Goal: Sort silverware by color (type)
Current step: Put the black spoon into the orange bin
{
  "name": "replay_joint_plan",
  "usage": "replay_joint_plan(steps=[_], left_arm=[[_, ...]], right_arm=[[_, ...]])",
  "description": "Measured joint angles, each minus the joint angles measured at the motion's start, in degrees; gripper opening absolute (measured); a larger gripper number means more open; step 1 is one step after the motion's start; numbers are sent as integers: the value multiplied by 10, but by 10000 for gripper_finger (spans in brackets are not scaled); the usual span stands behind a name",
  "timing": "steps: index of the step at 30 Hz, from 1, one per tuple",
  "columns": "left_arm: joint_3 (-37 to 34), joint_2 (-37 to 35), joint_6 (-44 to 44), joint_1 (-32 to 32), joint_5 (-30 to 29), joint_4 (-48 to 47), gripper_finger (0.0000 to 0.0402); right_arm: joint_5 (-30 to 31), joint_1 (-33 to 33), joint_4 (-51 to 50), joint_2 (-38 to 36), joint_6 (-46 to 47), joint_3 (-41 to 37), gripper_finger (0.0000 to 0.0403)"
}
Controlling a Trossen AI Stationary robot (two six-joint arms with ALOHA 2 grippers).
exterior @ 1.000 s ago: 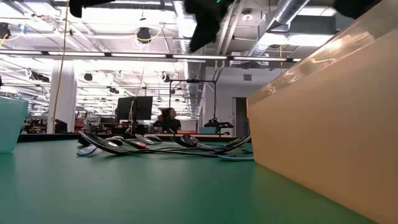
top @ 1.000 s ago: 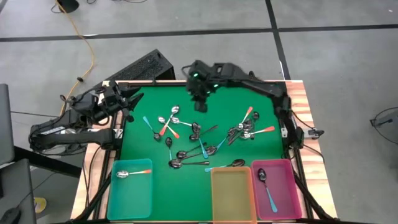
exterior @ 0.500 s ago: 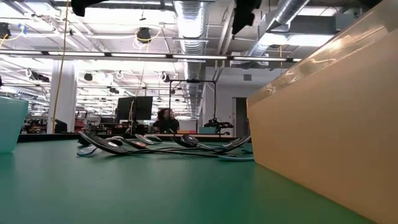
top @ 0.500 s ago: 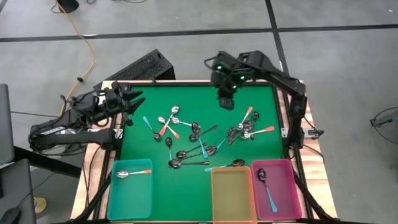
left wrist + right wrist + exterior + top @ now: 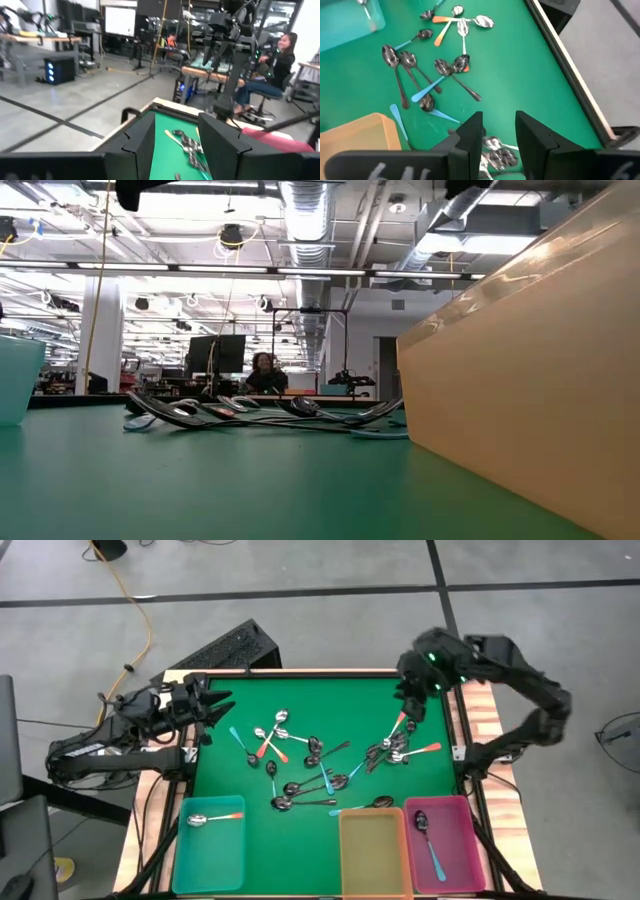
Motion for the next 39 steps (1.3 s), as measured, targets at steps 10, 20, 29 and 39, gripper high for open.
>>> replay_joint_plan(steps=[10,20,29,39], left_arm=[[-10,0,-41,0,25,-65,137],[-35,15,-60,0,-9,-60,137],[-35,75,4,0,-10,4,138],[-36,169,5,0,-4,61,138]], right_arm=[[3,77,386,-165,59,-390,127],[0,138,759,-121,59,-590,127],[-1,142,857,-28,59,-588,127],[-1,150,936,1,58,-588,127]])
